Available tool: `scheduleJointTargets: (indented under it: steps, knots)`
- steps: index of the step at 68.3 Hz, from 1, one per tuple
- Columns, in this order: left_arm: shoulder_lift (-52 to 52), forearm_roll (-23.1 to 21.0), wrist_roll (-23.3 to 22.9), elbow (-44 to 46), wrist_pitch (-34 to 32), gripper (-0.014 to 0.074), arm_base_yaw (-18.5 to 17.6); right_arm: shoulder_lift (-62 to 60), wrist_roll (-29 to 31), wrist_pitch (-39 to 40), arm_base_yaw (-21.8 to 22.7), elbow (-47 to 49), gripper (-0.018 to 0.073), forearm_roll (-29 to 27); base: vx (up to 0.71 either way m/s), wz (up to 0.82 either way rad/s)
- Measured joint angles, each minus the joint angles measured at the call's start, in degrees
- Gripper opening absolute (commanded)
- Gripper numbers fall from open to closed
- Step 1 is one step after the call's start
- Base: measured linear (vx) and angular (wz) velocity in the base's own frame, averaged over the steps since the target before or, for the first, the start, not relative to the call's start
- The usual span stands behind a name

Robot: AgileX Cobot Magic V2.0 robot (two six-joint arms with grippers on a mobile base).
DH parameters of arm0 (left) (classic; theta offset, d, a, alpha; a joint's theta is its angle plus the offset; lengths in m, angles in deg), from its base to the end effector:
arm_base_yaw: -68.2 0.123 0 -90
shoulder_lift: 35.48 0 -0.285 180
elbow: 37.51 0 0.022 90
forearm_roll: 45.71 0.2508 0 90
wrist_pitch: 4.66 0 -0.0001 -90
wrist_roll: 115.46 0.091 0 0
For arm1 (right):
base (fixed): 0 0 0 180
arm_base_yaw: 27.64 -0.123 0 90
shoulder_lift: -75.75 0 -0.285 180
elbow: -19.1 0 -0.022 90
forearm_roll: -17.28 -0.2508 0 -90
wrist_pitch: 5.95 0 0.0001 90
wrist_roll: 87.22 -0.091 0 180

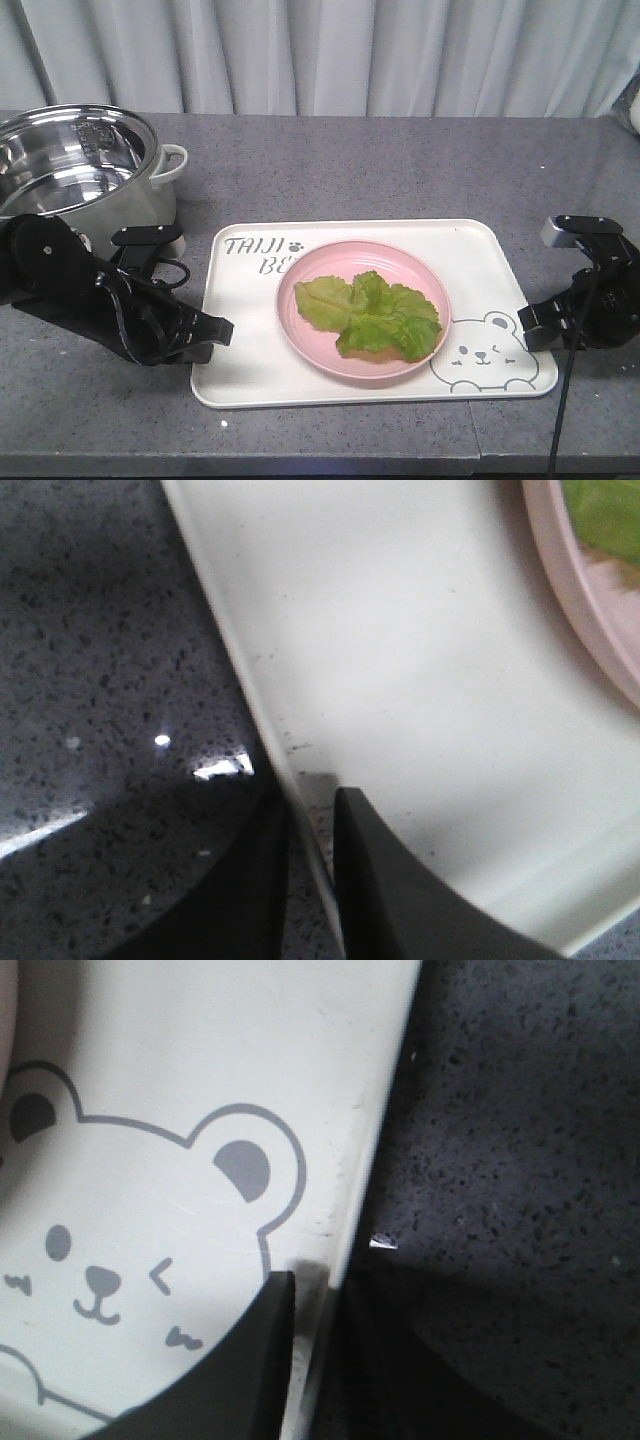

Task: Transfer vegetables to tray and serve
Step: 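Close both grippers on the tray edges and lift the tray, then hold the tray level with both grippers while the base starts turning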

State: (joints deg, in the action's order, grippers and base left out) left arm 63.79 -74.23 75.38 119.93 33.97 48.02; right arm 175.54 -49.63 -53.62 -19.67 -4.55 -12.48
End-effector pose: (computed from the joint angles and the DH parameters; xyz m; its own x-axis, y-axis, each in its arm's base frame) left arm 0.2765 -0.1306 0.2108 -0.9365 0.1300 -0.3257 0.2473 0.9033 -0.3507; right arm 0.2906 -0.0069 0.2015 -0.9389 -0.1358 -0.3164 -0.2290 0.9325 0.2792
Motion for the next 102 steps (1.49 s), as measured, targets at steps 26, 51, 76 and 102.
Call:
scheduleJointTargets:
  steps: [26, 51, 76, 102]
  knots:
    - [0.00, -0.48, -0.83, -0.27, -0.39, -0.0008, 0.26, -0.17, -2.08, -0.48, 0.26, 0.00, -0.0005, 0.10, 0.00, 0.00]
    - [-7.86, 3.20, -1.70, -0.60, 1.36, -0.0008, 0.30, -7.77, -2.87, -4.64, 0.28, -0.17, -0.0004, -0.90, 0.00, 0.00]
    - [-21.11, 14.27, -11.93, -0.60, 9.64, -0.0008, 0.30, -16.37, -2.91, -10.91, 0.33, -0.17, -0.0004, -7.75, 0.00, 0.00]
    - [-28.59, 20.50, -17.55, -0.60, 19.17, -0.0008, 0.30, -17.98, -3.40, -15.75, -2.45, -0.41, -0.0003, -10.97, 0.00, 0.00]
